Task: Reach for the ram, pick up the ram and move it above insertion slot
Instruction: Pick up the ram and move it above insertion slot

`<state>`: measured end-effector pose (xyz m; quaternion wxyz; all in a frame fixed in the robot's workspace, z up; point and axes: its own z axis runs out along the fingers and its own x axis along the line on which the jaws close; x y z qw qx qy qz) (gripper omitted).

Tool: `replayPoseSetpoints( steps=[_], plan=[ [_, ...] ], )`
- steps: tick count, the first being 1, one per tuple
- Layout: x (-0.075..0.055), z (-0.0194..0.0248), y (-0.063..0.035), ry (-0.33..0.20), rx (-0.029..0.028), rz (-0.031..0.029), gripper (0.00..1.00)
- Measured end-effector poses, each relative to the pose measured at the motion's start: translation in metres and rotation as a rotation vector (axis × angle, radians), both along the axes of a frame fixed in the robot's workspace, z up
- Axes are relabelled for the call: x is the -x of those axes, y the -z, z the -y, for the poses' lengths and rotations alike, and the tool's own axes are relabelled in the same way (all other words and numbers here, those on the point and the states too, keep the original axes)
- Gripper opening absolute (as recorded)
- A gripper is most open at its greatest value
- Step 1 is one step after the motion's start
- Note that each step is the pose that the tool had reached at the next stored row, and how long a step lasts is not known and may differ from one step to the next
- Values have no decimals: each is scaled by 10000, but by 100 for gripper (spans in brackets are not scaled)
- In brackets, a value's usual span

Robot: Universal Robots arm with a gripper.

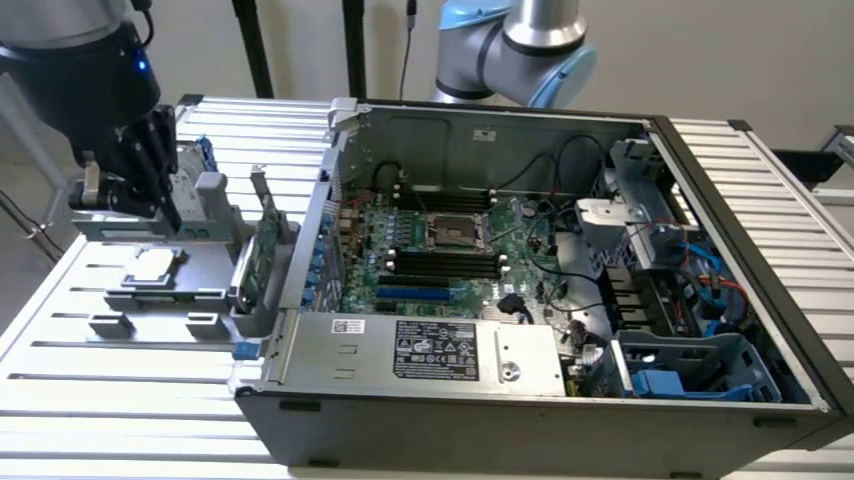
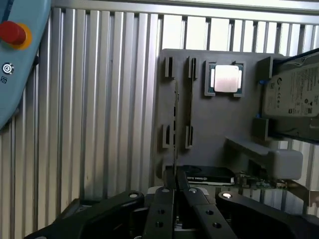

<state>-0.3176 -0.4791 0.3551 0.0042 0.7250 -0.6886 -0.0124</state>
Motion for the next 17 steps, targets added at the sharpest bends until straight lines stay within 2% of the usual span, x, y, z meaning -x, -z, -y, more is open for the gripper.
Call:
replayPoseSetpoints(
  steps=[2,8,17],
  plan=[
    [-91,0,-86,-5,-25,-13,13],
    [-354,0,-252,-10,-165,-29,13],
    [-630,-22,-368,-10,-309,-29,13]
  ],
)
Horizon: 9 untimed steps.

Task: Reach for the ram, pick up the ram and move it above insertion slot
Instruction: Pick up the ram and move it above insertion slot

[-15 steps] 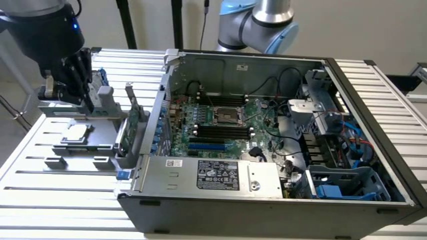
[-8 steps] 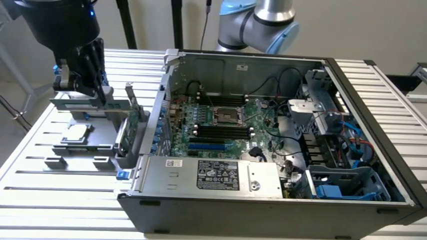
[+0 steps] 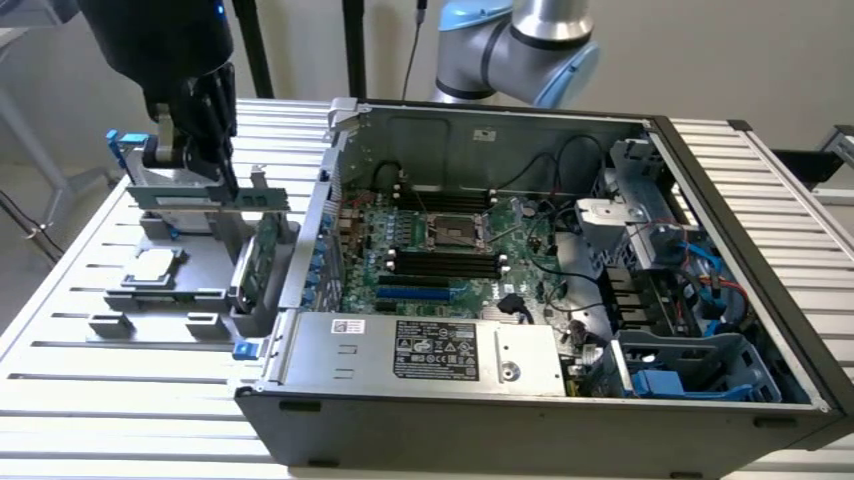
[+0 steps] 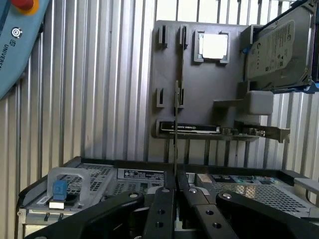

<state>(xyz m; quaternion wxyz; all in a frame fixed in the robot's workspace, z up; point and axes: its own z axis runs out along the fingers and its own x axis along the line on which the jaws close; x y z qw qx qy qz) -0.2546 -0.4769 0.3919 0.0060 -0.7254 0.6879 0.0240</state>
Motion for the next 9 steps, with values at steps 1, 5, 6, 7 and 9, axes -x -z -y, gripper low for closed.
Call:
replayPoseSetpoints(
  steps=[1,5,6,7,9],
  plan=[
    [-28,-3,-10,0,-15,1,13],
    [-113,-30,-40,0,-52,0,13],
    [-130,-40,-43,0,-60,0,13],
    [-146,-49,-45,1,-71,1,13],
    [-179,-71,-48,1,-92,1,13]
  ],
)
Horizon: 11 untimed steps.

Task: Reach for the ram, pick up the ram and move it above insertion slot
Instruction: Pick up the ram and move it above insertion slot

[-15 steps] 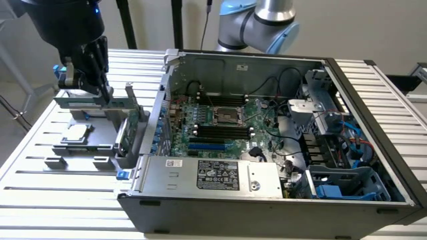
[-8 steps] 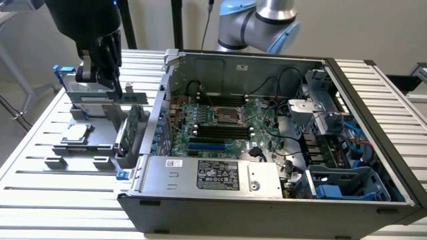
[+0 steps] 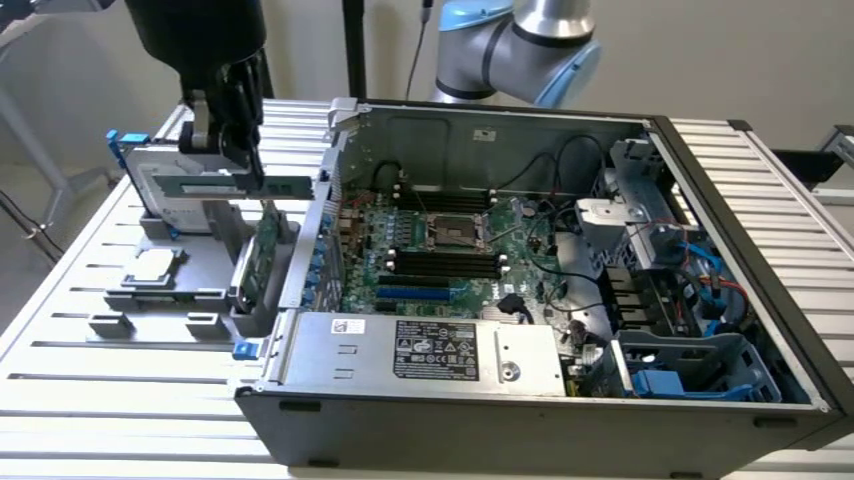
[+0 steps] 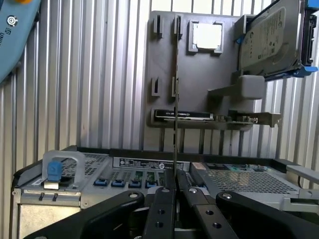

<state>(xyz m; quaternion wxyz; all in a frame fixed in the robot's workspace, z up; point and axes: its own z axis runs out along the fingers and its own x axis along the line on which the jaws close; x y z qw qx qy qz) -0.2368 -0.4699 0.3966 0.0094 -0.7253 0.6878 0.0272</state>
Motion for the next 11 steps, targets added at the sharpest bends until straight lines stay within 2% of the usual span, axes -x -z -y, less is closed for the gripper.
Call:
replayPoseSetpoints(
  steps=[11],
  plan=[
    [-168,-192,0,-1,-23,-8,13]
  ],
)
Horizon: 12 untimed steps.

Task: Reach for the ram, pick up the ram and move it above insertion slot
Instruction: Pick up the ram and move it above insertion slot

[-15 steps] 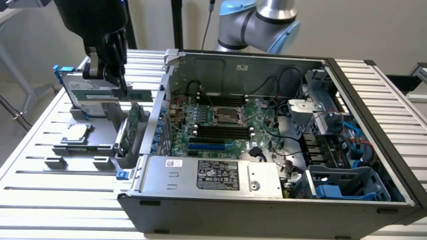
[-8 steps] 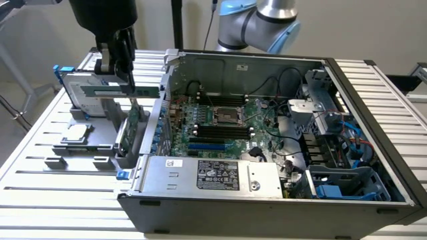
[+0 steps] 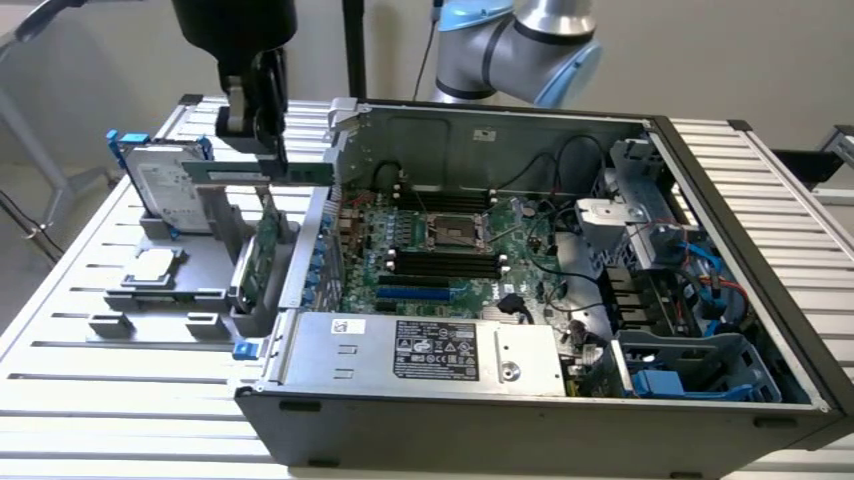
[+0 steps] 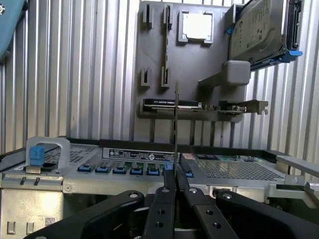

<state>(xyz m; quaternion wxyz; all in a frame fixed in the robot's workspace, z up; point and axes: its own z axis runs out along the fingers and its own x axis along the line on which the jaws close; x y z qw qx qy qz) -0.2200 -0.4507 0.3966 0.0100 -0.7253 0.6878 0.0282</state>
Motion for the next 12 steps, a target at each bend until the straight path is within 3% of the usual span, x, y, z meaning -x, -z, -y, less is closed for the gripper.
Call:
replayPoseSetpoints(
  steps=[7,12],
  plan=[
    [-113,-123,0,0,-9,-6,13],
    [-228,-174,-3,0,-40,-6,13]
  ],
)
